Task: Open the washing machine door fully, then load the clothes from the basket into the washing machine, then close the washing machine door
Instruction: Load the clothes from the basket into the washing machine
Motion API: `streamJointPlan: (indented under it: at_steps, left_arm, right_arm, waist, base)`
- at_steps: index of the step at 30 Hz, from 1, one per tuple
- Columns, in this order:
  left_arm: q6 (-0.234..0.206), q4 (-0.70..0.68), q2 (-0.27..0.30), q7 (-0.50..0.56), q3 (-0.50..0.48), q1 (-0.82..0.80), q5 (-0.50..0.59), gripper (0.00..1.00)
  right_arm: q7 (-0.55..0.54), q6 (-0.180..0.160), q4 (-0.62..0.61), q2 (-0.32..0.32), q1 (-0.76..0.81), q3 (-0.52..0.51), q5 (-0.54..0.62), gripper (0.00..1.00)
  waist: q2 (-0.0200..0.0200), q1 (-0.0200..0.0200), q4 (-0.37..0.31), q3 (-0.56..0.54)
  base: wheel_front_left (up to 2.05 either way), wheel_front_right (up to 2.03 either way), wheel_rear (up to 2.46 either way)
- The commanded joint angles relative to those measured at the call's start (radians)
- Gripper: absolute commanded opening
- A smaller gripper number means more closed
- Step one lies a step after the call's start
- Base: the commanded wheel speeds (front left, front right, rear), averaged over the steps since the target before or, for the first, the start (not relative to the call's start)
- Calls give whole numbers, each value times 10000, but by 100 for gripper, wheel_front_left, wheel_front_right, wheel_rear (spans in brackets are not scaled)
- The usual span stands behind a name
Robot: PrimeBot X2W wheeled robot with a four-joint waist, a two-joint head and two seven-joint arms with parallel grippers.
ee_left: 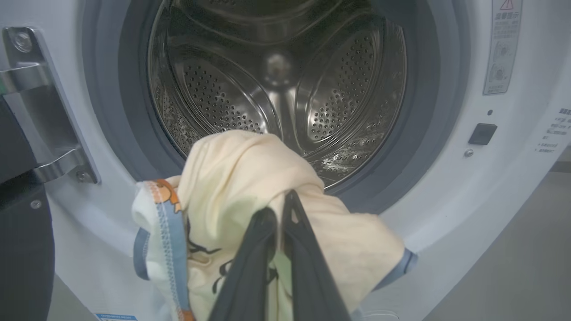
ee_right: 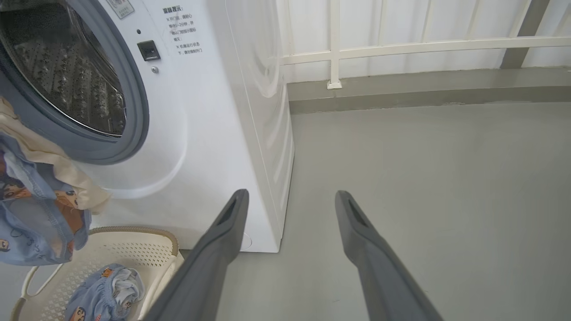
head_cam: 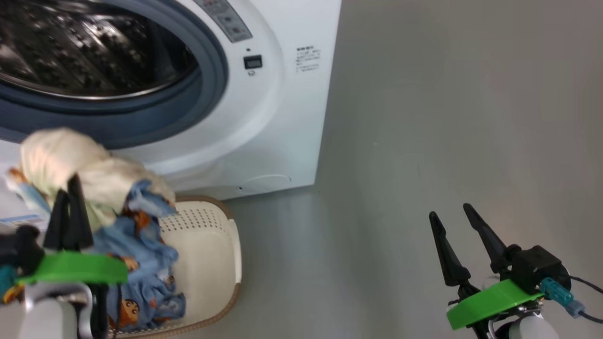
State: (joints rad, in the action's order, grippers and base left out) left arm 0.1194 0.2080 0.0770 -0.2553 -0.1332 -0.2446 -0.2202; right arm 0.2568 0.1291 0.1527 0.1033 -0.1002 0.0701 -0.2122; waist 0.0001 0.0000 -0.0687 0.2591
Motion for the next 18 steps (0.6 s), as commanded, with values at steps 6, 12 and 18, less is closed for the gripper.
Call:
streamJointPlan:
  at_steps: [6,12,18]
  left_arm:
    - [71,787,800,-65,-184,-1810,-51,0]
    - [99,2348,1733,-22,-18,-3821,-279,0]
    - [107,3330,2380,502,223,-5544,-535,0]
  right_arm:
    - [49,16,-297,-40,-514,341,55,100]
    - [49,16,-282,-182,-794,390,-53,100]
    - [49,16,-322,-303,-963,412,-162,100]
  waist:
    - [-1,0,-619,893]
    - [-1,0,-1100,1458]
    - [-1,0,-1406,2072]
  base:
    - [0,0,0]
    - [0,0,0]
    - [0,0,0]
